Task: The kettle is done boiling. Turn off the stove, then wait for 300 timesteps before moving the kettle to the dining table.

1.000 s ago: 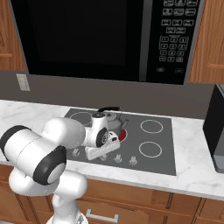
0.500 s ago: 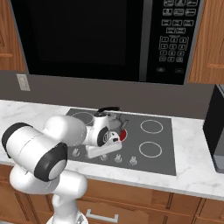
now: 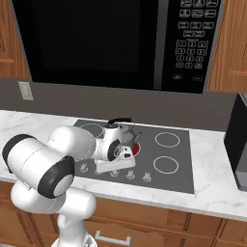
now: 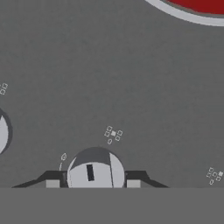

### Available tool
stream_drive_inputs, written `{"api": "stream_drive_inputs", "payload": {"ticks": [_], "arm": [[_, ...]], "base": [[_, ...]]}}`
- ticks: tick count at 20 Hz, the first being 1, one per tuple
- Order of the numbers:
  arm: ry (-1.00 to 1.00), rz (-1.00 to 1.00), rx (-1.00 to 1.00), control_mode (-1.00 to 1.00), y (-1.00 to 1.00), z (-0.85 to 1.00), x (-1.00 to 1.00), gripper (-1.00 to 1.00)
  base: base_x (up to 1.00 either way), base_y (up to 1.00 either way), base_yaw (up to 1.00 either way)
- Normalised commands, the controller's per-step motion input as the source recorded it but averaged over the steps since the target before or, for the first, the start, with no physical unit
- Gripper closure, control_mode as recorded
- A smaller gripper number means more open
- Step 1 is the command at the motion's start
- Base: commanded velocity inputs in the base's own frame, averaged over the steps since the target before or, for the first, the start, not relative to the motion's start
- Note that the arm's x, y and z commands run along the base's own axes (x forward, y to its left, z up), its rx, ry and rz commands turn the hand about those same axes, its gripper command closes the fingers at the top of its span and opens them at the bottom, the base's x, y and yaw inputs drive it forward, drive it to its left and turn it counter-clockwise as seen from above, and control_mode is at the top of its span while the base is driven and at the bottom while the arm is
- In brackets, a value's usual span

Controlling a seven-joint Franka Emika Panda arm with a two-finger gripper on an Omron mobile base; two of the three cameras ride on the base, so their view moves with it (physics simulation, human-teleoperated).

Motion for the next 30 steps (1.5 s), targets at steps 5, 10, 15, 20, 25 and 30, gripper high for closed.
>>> {"api": "stream_drive_inputs", "payload": {"ticks": [5, 10, 15, 20, 25, 30], "arm": [[0.0, -0.17, 0.0, -1.0, 0.0, -0.09, -0.13, 1.0], [0.0, -0.19, 0.0, -1.0, 0.0, -0.08, -0.1, 1.0], [0.0, -0.2, 0.0, -1.0, 0.0, -0.06, -0.08, 1.0], [0.0, -0.2, 0.0, -1.0, 0.0, -0.08, -0.06, 1.0], [0.0, -0.21, 0.0, -1.0, 0.0, -0.09, -0.03, 1.0], [0.01, -0.21, 0.0, -1.0, 0.0, -0.09, 0.0, 1.0]], "base": [[0.0, 0.0, 0.0], [0.0, 0.0, 0.0], [0.0, 0.0, 0.0], [0.0, 0.0, 0.0], [0.0, 0.0, 0.0], [0.0, 0.0, 0.0]]}}
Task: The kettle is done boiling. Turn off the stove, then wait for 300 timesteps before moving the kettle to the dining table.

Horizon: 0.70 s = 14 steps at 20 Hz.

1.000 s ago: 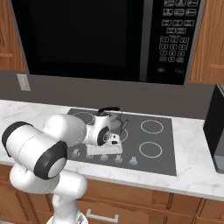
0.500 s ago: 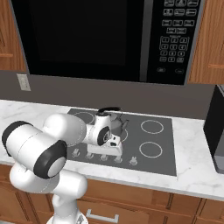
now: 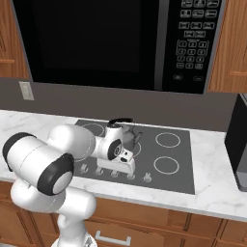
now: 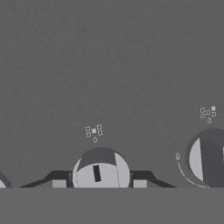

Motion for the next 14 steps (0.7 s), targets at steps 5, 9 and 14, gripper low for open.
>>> {"api": "stream_drive_inputs", "payload": {"ticks": [5, 9, 14], "arm": [[0.01, -0.19, 0.0, -1.0, 0.0, -0.06, -0.02, 1.0], [0.0, -0.17, 0.0, -1.0, 0.04, -0.04, -0.07, -1.0], [0.0, -0.08, 0.0, -1.0, 0.0, 0.0, -0.07, -1.0]], "base": [[0.0, 0.0, 0.0], [0.0, 0.0, 0.0], [0.0, 0.0, 0.0]]}}
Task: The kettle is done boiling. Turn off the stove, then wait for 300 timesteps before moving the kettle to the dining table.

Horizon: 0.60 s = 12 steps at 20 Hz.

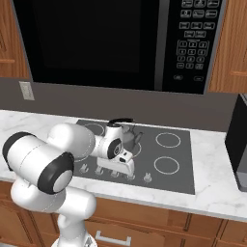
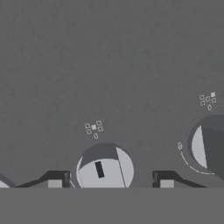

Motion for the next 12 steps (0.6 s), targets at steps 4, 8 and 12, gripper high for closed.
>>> {"api": "stream_drive_inputs", "payload": {"ticks": [4, 8, 12], "arm": [[0.0, 0.0, 0.0, -1.0, 0.0, 0.07, -0.11, -1.0], [0.0, -0.03, 0.0, -1.0, 0.0, 0.26, -0.14, -1.0], [0.0, -0.03, -0.03, -1.0, 0.0, 0.35, -0.09, -1.0]], "base": [[0.0, 0.0, 0.0], [0.0, 0.0, 0.0], [0.0, 0.0, 0.0]]}}
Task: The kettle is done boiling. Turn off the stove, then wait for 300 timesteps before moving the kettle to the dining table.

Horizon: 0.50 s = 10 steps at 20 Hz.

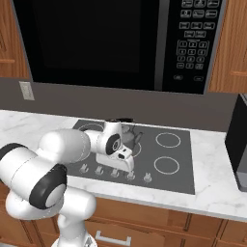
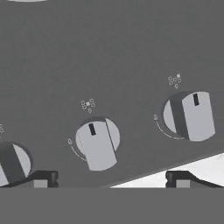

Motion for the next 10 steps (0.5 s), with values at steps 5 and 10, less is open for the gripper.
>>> {"api": "stream_drive_inputs", "payload": {"ticks": [5, 10], "arm": [[0.0, -0.01, -0.05, -1.0, 0.0, 0.33, -0.09, -1.0], [0.0, -0.02, -0.03, -1.0, 0.0, 0.3, -0.08, -1.0]], "base": [[0.0, 0.0, 0.0], [0.0, 0.0, 0.0]]}}
